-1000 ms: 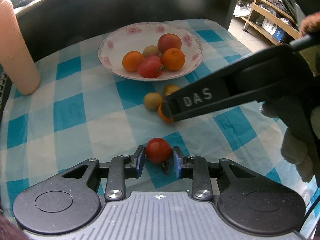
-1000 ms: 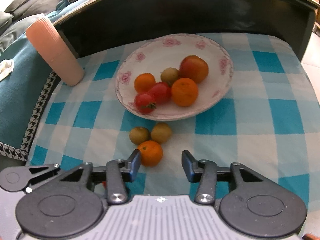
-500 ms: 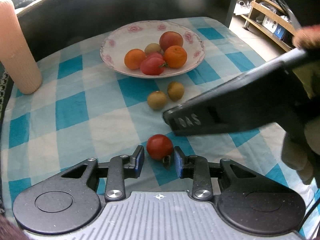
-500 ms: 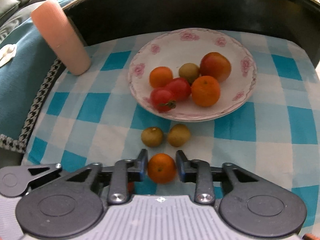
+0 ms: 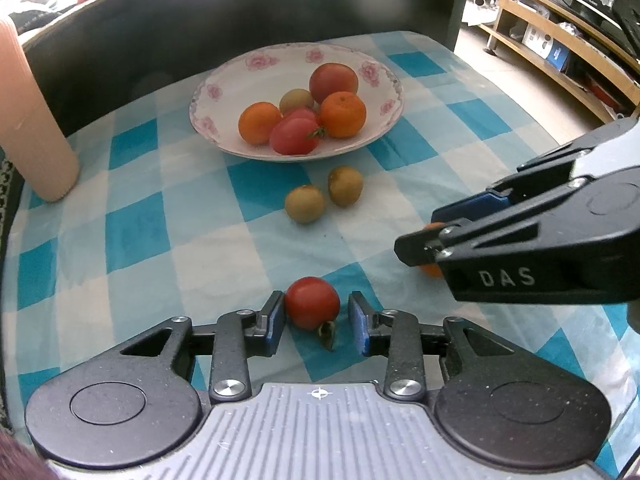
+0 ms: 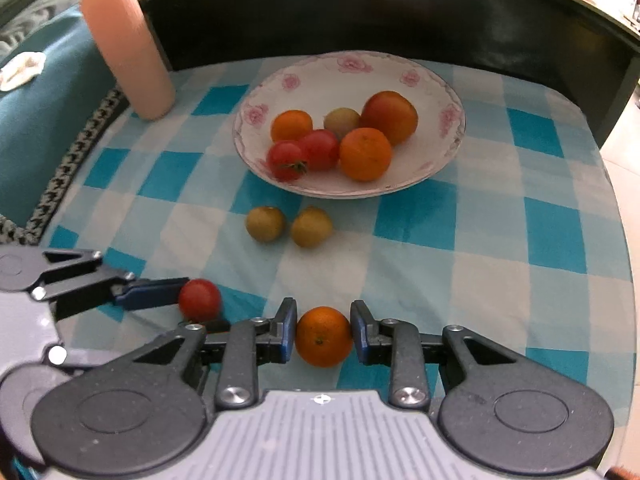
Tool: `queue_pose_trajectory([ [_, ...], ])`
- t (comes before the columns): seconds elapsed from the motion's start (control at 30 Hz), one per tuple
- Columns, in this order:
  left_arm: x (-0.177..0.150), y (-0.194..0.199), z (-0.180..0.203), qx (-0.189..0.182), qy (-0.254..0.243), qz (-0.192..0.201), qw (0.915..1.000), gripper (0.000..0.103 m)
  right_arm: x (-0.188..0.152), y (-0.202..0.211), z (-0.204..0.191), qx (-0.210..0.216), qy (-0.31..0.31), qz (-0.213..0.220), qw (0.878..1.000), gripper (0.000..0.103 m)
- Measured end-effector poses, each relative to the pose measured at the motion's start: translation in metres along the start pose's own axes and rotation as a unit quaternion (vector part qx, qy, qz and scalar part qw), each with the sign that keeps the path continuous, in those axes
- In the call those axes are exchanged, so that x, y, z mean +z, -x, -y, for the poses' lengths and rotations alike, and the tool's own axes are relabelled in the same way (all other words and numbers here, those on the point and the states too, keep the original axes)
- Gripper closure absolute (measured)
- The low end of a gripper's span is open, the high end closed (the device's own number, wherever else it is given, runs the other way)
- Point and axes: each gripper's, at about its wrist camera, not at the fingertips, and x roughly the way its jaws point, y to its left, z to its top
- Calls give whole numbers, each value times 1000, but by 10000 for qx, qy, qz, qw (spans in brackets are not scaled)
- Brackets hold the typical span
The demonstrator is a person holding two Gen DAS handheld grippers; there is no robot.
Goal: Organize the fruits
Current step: 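Grasp a mandarin with the right tool while the left tool approaches a cherry tomato, then close the left tool on the red cherry tomato while the right tool lifts the mandarin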
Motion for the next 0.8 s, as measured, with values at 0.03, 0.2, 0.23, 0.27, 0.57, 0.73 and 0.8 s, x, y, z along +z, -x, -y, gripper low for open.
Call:
queue_pose_trajectory([
  [0.03, 0, 1, 0, 4, -5, -1, 10000, 60, 0, 1, 0, 17, 18, -5, 10000, 59],
  [0.2, -1, 1, -1, 11, -25, 5, 10000, 56, -4, 2, 2, 127, 69, -84, 9999, 57],
  [0.23, -1, 1, -1, 20, -35, 7, 10000, 55, -6, 2, 3, 175, 35, -108, 9998, 56],
  [0.27, -1, 1, -1, 26, -45, 4, 10000, 54, -7, 2, 4, 191, 27, -96, 9998, 56],
  [0.57, -4, 1, -4, 49, -139, 63, 9999, 40, -14, 5, 5, 221, 156, -113, 9996, 52],
  [0.73, -5, 1, -2, 14, -201, 109, 9997, 45, -23, 8, 1, 158, 388, -22, 9991, 52],
  [0.8, -5, 2, 0, -32, -229, 113, 9997, 51, -24, 9, -1, 130, 452, 0, 9989, 52],
])
